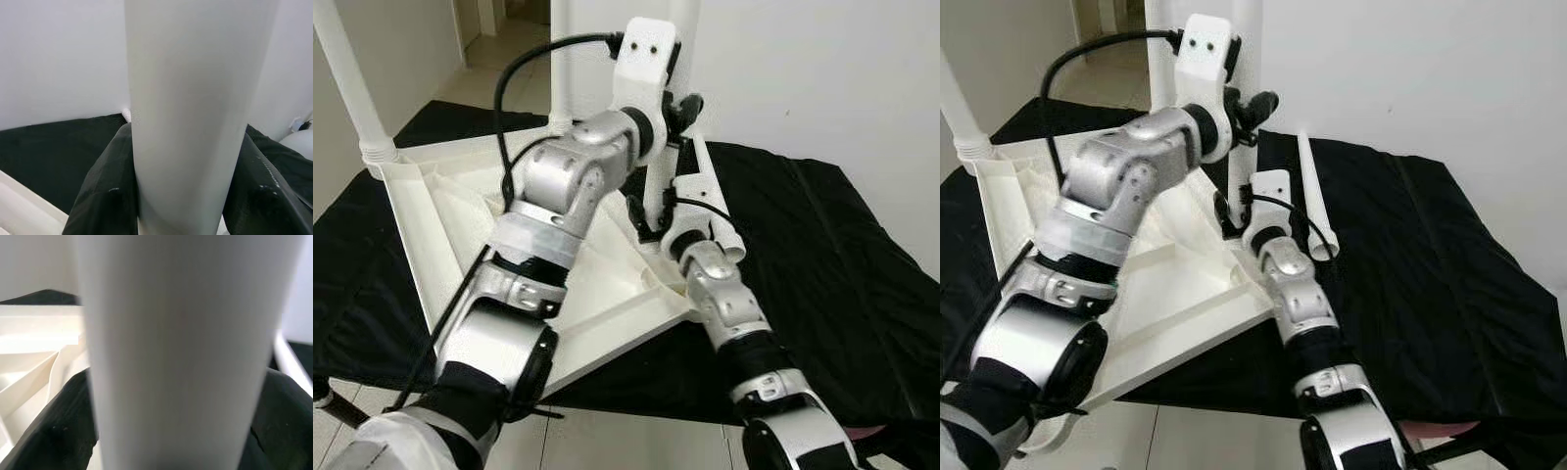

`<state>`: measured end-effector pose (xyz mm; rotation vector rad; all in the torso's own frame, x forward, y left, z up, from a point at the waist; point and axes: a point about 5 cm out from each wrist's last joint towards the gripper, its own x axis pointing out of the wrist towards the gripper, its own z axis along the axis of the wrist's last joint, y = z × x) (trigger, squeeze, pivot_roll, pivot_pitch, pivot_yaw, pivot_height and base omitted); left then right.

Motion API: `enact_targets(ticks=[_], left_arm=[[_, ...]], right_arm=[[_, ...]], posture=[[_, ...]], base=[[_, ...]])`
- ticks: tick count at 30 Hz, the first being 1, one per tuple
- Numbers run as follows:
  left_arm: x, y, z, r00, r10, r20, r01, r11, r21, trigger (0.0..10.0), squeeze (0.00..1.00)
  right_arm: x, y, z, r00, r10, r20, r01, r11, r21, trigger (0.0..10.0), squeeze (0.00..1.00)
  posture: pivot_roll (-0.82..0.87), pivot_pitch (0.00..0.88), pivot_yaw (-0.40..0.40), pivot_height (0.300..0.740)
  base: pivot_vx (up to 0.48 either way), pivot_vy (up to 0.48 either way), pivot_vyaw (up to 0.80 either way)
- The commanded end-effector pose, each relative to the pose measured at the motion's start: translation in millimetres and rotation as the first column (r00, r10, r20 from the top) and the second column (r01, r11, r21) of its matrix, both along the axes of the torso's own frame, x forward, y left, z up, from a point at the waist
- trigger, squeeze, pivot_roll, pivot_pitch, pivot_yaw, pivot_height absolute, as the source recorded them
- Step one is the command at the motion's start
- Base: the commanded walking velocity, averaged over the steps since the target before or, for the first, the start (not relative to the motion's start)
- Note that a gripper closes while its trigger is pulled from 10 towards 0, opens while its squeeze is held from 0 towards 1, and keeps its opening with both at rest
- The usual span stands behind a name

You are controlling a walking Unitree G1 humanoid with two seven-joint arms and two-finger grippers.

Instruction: Building children table

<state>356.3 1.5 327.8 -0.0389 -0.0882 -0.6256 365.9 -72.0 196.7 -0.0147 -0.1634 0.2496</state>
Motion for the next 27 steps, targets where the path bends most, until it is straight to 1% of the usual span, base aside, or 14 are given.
enact_targets(ticks=[1, 4, 9, 15, 25, 26, 27], left_arm=[[-3.2, -8.7, 10.4, 0.999, -0.002, 0.042, 0.002, 1.000, -0.008, 10.0, 0.00], [-2.2, -10.4, 10.3, 0.999, 0.015, 0.042, -0.015, 1.000, -0.013, 10.0, 0.00], [-3.2, -13.1, 10.8, 0.998, 0.023, 0.050, -0.023, 1.000, -0.006, 10.0, 0.00], [-2.7, -15.8, 10.7, 0.998, 0.024, 0.060, -0.024, 1.000, -0.001, 10.0, 0.00], [-3.2, -18.1, 11.5, 0.997, 0.021, 0.070, -0.021, 1.000, -0.003, 10.0, 0.00], [-3.5, -18.6, 11.6, 0.997, 0.021, 0.071, -0.020, 1.000, -0.004, 10.0, 0.00], [-3.5, -18.6, 11.6, 0.997, 0.021, 0.071, -0.020, 1.000, -0.004, 10.0, 0.00]], right_arm=[[2.8, -3.0, -0.2, 0.999, -0.051, 0.000, 0.051, 0.999, -0.006, 10.0, 0.00], [4.6, -2.6, 2.2, 0.997, -0.073, -0.008, 0.073, 0.997, 0.015, 10.0, 0.00], [5.5, -1.3, 4.5, 0.996, -0.090, -0.015, 0.091, 0.996, 0.021, 10.0, 0.00], [6.1, 2.8, 5.1, 0.994, -0.104, -0.022, 0.104, 0.995, 0.001, 10.0, 0.00], [6.2, 3.8, 1.3, 0.993, -0.110, -0.042, 0.109, 0.994, -0.010, 10.0, 0.00], [5.9, 3.7, 0.6, 0.993, -0.111, -0.046, 0.110, 0.994, -0.010, 9.0, 0.00], [5.9, 3.7, 0.6, 0.993, -0.111, -0.046, 0.110, 0.994, -0.010, 9.0, 0.00]], posture=[[0.02, 0.000, -0.122, 0.740], [0.01, 0.000, -0.123, 0.740], [0.01, 0.000, -0.126, 0.740], [0.02, 0.000, -0.129, 0.740], [0.01, 0.000, -0.133, 0.740], [0.01, 0.000, -0.134, 0.740], [0.01, 0.000, -0.134, 0.740]], base=[[0.000, 0.000, 0.00], [0.000, 0.000, 0.00], [0.000, 0.000, 0.00], [0.000, 0.000, 0.00], [0.000, 0.000, 0.00], [0.000, 0.000, 0.00], [0.000, 0.000, 0.00]])
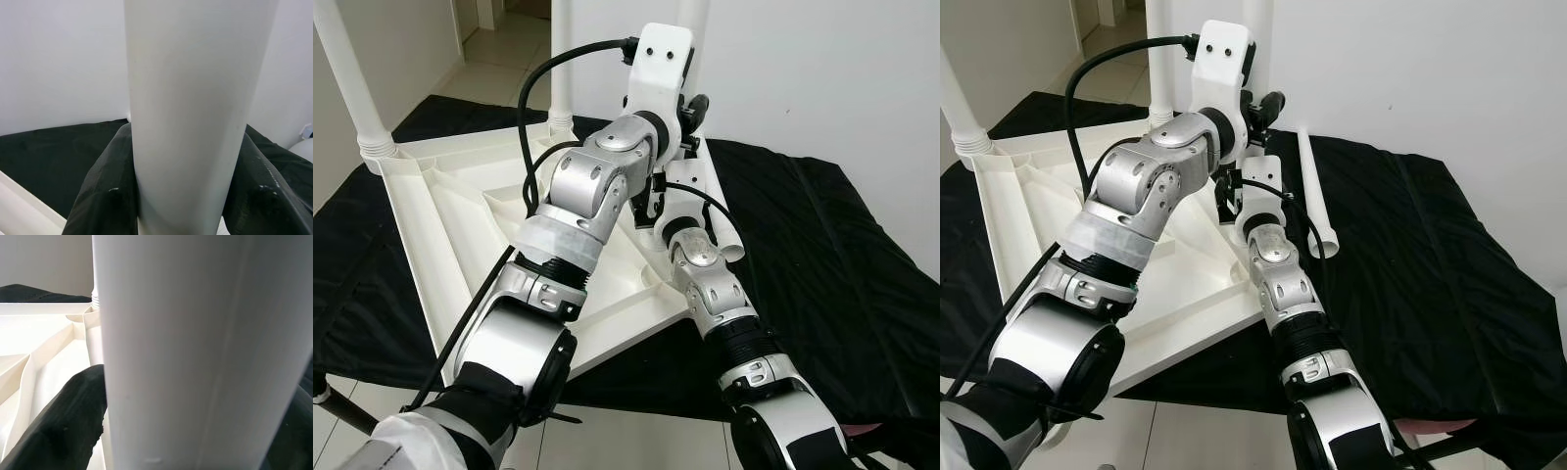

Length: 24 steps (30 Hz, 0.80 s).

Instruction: Building children table

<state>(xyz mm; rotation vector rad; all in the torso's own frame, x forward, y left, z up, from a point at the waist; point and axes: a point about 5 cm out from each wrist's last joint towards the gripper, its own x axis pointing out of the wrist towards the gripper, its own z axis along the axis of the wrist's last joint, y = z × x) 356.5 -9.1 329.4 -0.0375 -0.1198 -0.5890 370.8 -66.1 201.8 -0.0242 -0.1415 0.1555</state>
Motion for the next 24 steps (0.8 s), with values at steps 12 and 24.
enact_targets(ticks=[12, 24], left_arm=[[-5.8, -11.7, 11, 0.999, -0.024, 0.041, 0.024, 1.000, -0.002, 10.0, 0.00], [-25.3, -27.4, 15, 0.971, -0.173, 0.166, 0.181, 0.983, -0.033, 10.0, 0.10]], right_arm=[[0.7, -3.1, -8, 0.998, -0.019, -0.057, 0.019, 1.000, 0.011, 0.0, 0.00], [3.2, -7.9, -10, 0.996, -0.057, -0.074, 0.058, 0.998, 0.001, 10.0, 0.00]], posture=[[0.01, 0.000, -0.144, 0.740], [0.01, 0.000, -0.153, 0.740]], base=[[0.000, 0.000, 0.00], [0.000, 0.000, 0.00]])
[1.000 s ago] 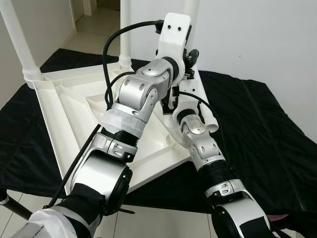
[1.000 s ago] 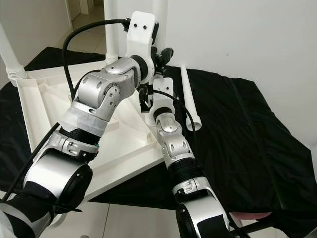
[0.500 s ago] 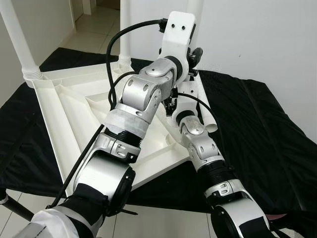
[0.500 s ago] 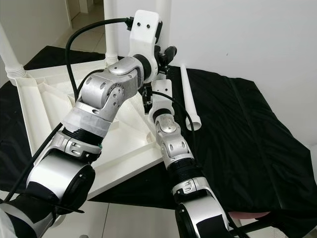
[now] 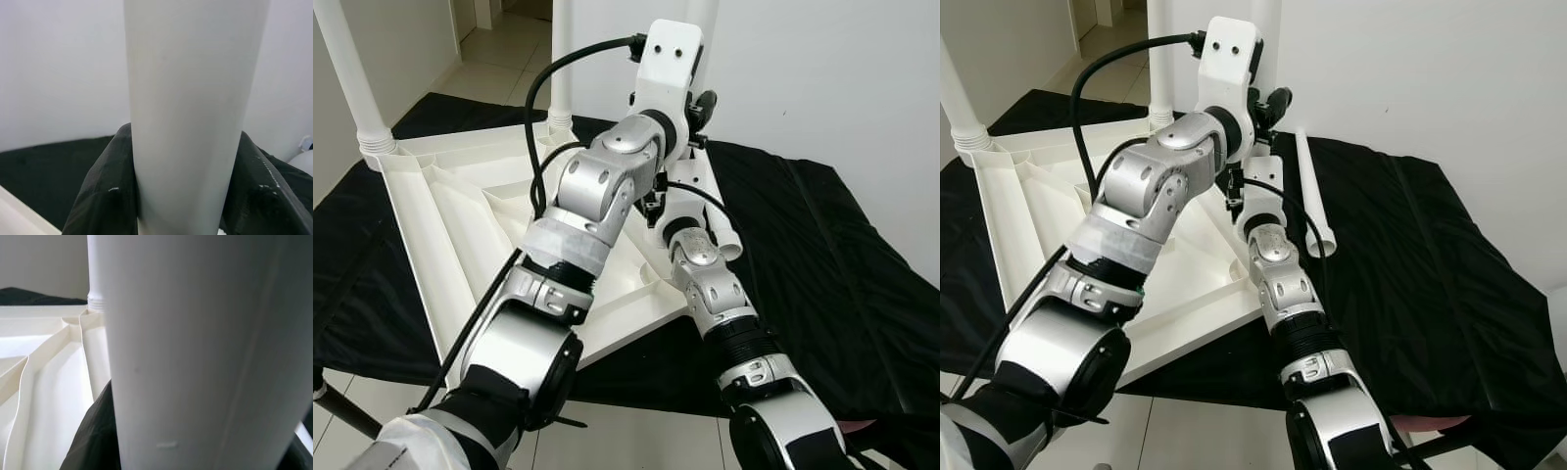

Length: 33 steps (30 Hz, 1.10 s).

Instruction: Building children table

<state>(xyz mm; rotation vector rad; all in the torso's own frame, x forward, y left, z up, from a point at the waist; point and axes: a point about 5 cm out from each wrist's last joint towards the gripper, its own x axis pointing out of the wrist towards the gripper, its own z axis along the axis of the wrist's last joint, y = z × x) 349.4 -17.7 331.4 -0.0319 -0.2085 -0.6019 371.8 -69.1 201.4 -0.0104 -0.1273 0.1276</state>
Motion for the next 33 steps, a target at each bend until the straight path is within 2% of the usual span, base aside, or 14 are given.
enact_targets(ticks=[1, 3, 4, 10, 11, 12, 18, 25, 27, 33], left_arm=[[-18.3, -18.9, 13, 0.983, -0.165, 0.081, 0.167, 0.986, -0.016, 10.0, 0.10], [-19.1, -20.0, 12, 0.981, -0.184, 0.067, 0.186, 0.982, -0.035, 10.0, 0.10], [-20.1, -20.7, 11, 0.977, -0.205, 0.058, 0.207, 0.978, -0.035, 10.0, 1.00], [-21.8, -20.4, 11, 0.972, -0.224, 0.070, 0.225, 0.974, -0.002, 10.0, 1.00], [-21.9, -19.9, 13, 0.971, -0.227, 0.071, 0.229, 0.973, -0.014, 10.0, 0.23], [-22.8, -19.4, 15, 0.968, -0.235, 0.084, 0.238, 0.971, -0.024, 10.0, 0.00], [-24.0, -14.8, 21, 0.965, -0.243, 0.104, 0.254, 0.961, -0.113, 10.0, 0.00], [-32.3, -4.7, 25, 0.947, -0.284, 0.150, 0.306, 0.941, -0.144, 10.0, 0.00], [-33.3, 0.9, 17, 0.946, -0.297, 0.129, 0.316, 0.935, -0.160, 10.0, 0.00], [-35.7, 4.5, 1, 0.946, -0.307, 0.109, 0.320, 0.936, -0.144, 10.0, 0.00]], right_arm=[[2.3, -4.9, -10, 0.998, -0.030, -0.060, 0.030, 0.999, -0.012, 10.0, 0.00], [2.5, -5.0, -10, 0.998, -0.031, -0.060, 0.031, 0.999, -0.013, 10.0, 0.00], [2.5, -5.0, -10, 0.998, -0.032, -0.062, 0.032, 0.999, -0.011, 10.0, 0.00], [2.6, -5.2, -11, 0.997, -0.035, -0.067, 0.034, 0.999, -0.009, 10.0, 0.00], [2.9, -5.6, -11, 0.997, -0.036, -0.067, 0.036, 0.999, -0.010, 10.0, 0.00], [3.2, -6.1, -11, 0.997, -0.039, -0.068, 0.038, 0.999, -0.009, 10.0, 0.00], [3.5, -9.7, -12, 0.996, -0.053, -0.067, 0.053, 0.999, -0.011, 10.0, 0.00], [4.6, -24.7, -13, 0.993, -0.097, -0.066, 0.098, 0.995, 0.017, 10.0, 0.00], [5.8, -38.5, -12, 0.989, -0.130, -0.067, 0.133, 0.990, 0.046, 10.0, 0.00], [5.8, -54.6, -12, 0.986, -0.160, -0.055, 0.163, 0.986, 0.044, 10.0, 0.00]], posture=[[0.01, 0.000, -0.153, 0.740], [0.01, 0.000, -0.153, 0.740], [0.01, 0.000, -0.152, 0.740], [0.01, 0.000, -0.150, 0.740], [0.01, 0.000, -0.150, 0.740], [0.01, 0.000, -0.150, 0.740], [0.01, 0.000, -0.148, 0.740], [0.02, 0.000, -0.148, 0.740], [0.02, 0.000, -0.143, 0.740], [0.02, 0.000, -0.138, 0.740]], base=[[0.000, 0.000, 0.00], [0.000, 0.000, 0.00], [0.000, 0.000, 0.00], [0.000, 0.000, 0.00], [0.000, 0.000, 0.00], [0.000, 0.000, 0.00], [0.000, 0.000, 0.00], [0.000, 0.000, 0.00], [0.000, 0.000, 0.00], [0.000, 0.000, 0.00]])
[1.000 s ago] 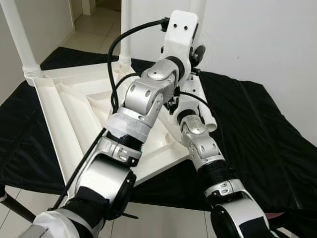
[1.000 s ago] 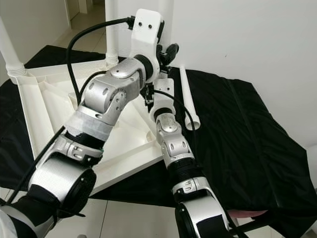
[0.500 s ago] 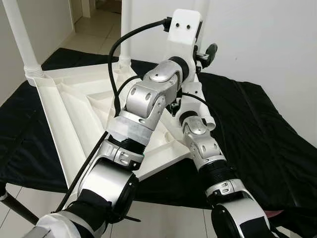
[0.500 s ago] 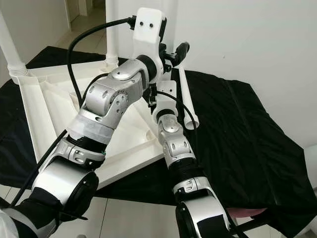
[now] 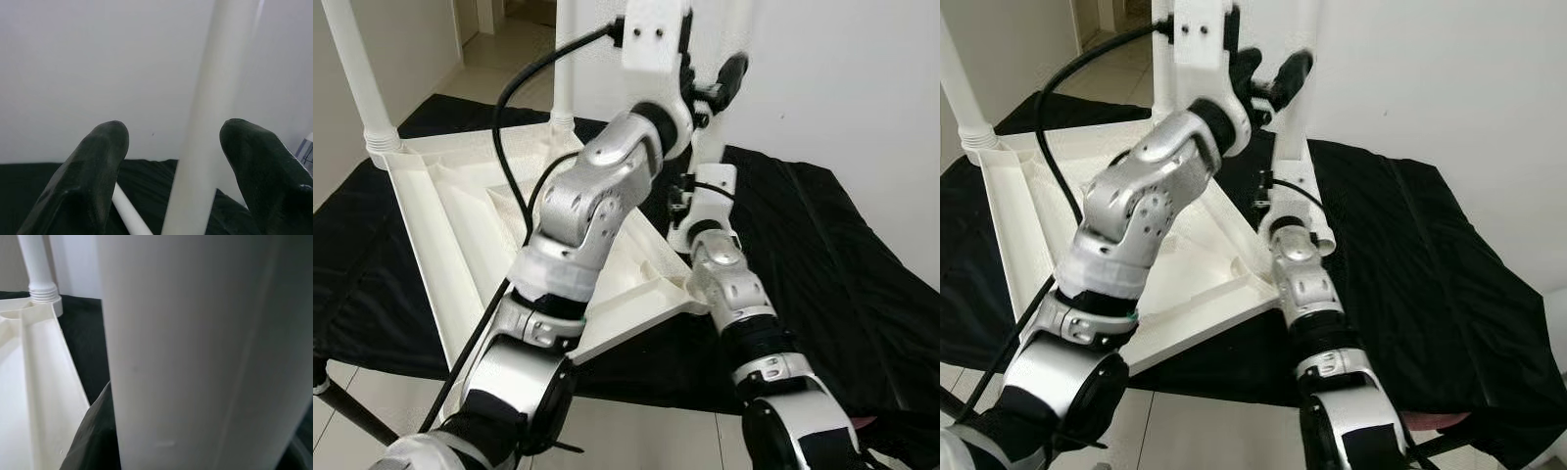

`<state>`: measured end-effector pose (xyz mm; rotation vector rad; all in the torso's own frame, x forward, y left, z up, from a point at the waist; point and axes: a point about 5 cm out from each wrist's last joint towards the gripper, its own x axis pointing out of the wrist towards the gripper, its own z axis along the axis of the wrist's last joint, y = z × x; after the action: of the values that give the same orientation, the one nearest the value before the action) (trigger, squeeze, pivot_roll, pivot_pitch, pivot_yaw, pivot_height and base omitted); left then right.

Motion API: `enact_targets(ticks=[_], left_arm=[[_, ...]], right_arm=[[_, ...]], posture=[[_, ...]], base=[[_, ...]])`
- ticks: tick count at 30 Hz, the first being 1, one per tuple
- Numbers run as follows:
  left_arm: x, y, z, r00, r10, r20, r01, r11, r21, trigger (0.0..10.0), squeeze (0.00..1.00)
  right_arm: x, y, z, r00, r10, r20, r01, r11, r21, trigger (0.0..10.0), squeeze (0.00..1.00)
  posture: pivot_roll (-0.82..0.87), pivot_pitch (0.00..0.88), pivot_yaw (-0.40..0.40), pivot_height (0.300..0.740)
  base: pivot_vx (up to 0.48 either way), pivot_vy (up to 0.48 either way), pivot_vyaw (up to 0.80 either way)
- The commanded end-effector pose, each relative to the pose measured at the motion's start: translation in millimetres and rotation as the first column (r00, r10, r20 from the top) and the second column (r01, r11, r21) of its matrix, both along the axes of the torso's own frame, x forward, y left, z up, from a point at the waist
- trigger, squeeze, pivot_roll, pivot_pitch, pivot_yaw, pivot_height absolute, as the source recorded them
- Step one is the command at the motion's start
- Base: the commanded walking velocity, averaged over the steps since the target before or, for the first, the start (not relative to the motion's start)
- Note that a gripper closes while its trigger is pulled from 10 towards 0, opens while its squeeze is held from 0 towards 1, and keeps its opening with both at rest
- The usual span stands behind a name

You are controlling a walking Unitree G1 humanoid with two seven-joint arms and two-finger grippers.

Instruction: Building children table

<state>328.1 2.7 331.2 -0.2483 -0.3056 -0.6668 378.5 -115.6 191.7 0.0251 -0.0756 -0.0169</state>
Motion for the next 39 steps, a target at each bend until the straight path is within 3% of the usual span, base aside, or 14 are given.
enact_targets(ticks=[1, 6, 9, 21, 25, 39], left_arm=[[-15.5, -16.1, -2, 0.972, -0.223, 0.069, 0.218, 0.973, 0.074, 10.0, 0.00], [-18.5, -12.7, -25, 0.980, -0.198, 0.031, 0.195, 0.976, 0.093, 10.0, 0.00], [-18.7, -7.3, -47, 0.989, -0.150, -0.007, 0.150, 0.977, 0.149, 10.0, 0.00], [-19.3, 6.9, -72, 0.995, -0.091, -0.040, 0.097, 0.975, 0.201, 10.0, 0.00], [-24.1, 19.4, -97, 0.997, -0.064, -0.041, 0.074, 0.952, 0.297, 10.0, 0.00], [-36.3, 29.0, -119, 0.993, -0.098, -0.066, 0.116, 0.920, 0.374, 10.0, 0.00]], right_arm=[[-1.3, -11.8, -4, 1.000, -0.029, 0.002, 0.029, 1.000, 0.004, 10.0, 0.00], [-7.2, -20.6, -6, 0.999, -0.027, 0.035, 0.027, 0.999, -0.018, 10.0, 0.00], [-15.7, -17.9, -11, 0.996, 0.051, 0.068, -0.051, 0.999, 0.003, 10.0, 0.00], [-28.7, -16.6, -11, 0.985, 0.104, 0.138, -0.110, 0.993, 0.038, 10.0, 0.00], [-33.3, -22.8, -17, 0.985, 0.111, 0.133, -0.115, 0.993, 0.022, 10.0, 0.00], [-45.2, -33.5, -28, 0.983, 0.127, 0.130, -0.129, 0.992, 0.004, 10.0, 0.00]], posture=[[0.02, 0.000, -0.138, 0.740], [0.01, 0.000, -0.126, 0.740], [0.01, 0.000, -0.125, 0.740], [0.01, 0.000, -0.124, 0.740], [0.01, 0.000, -0.122, 0.740], [0.02, 0.000, -0.124, 0.740]], base=[[0.000, 0.000, 0.00], [0.000, 0.000, 0.00], [0.000, 0.000, 0.00], [0.000, 0.000, 0.00], [0.000, 0.000, 0.00], [0.000, 0.000, 0.00]])
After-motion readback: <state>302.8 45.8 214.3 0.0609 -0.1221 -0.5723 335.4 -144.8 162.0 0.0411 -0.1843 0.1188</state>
